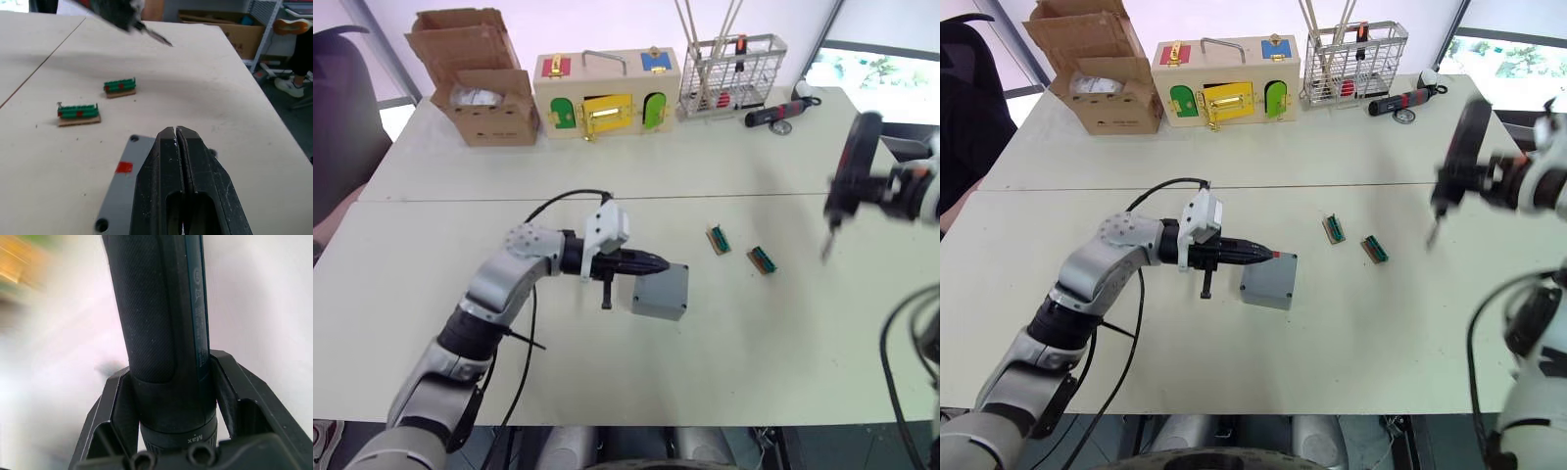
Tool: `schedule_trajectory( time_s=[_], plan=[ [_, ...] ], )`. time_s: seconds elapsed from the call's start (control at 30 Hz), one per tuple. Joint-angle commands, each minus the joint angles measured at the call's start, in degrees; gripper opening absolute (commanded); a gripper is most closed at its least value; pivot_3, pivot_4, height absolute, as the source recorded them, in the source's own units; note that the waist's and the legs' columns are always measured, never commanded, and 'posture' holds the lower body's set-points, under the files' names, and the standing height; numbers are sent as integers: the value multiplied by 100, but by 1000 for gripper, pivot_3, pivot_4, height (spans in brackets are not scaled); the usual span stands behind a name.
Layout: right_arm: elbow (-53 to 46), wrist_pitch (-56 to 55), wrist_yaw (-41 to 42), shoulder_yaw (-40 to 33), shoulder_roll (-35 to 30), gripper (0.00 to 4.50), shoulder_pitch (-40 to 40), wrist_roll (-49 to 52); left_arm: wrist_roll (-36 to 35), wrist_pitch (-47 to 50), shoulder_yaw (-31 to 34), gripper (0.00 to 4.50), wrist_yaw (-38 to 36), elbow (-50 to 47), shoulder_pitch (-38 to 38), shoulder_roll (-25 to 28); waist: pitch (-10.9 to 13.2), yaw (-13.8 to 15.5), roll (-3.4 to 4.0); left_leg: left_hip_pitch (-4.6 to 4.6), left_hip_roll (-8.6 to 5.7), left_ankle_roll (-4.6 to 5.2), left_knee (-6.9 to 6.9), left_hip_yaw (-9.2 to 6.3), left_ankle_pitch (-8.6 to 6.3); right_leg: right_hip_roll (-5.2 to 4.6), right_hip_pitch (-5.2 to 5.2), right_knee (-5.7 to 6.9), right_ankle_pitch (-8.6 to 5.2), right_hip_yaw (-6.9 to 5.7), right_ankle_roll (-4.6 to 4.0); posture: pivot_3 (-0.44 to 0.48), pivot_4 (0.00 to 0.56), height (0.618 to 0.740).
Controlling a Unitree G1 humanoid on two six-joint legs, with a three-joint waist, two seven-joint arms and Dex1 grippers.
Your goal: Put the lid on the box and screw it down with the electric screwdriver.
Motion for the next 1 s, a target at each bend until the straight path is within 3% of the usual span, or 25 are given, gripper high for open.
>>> schedule_trajectory(
  time_s=[0.03, 0.17, 0.27, 0.33, 0.43, 0.73, 1.0],
  plan=[
    [-2115, 220, -828, -1556, 899, 1885, -385, 330, -11, -202, 280, 0, -180, 140, -199, 94, -1, 11, 0, 1, 3, -1, 1, -8, 0, 2, 3, 1, 0, -4, 0, 0, 150, 740],
    [-5526, -47, -1718, -1909, 3303, 1885, 150, 578, -184, 50, 393, 0, -398, 224, -399, 180, -6, 14, -8, 2, 0, -1, 6, -30, 1, 2, 10, 8, 0, -10, 0, 0, 150, 740],
    [-6768, -959, -2534, -1515, 4603, 1885, 631, 482, -122, 59, 391, 0, -493, 311, -482, 219, -4, 3, -5, -1, -10, -3, 7, -28, 1, -3, -5, 52, 0, -6, 0, 0, 150, 740],
    [-7166, -1371, -2830, -1028, 5067, 1885, 1020, 508, -103, 113, 391, 0, -493, 331, -514, 216, -4, 5, -4, -7, -42, -5, 13, -20, 5, -17, -47, 106, 0, 2, 0, 0, 150, 740],
    [-7646, -1847, -2764, 161, 5051, 1885, 1900, 711, 103, 64, 186, 0, -563, 287, -485, 269, -4, -45, -4, -8, -47, -5, 15, -23, 6, -17, -48, 105, 0, 2, 0, 0, 150, 740],
    [-8184, -2757, -2617, 1951, 4147, 1885, 3780, 1163, 505, -255, -156, 0, -785, 455, -321, 233, -4, -174, -4, -7, -38, -6, 10, -21, 8, -8, -47, 101, -1, 0, 1, 0, 150, 740],
    [-8155, -3467, -2788, 2350, 3766, 1885, 4629, 1284, 969, -651, -450, 0, -896, 724, -241, 238, -4, -152, -5, -7, -36, -6, 14, -19, 8, -6, -42, 96, -1, 0, 2, 0, 150, 740]
  ],
)
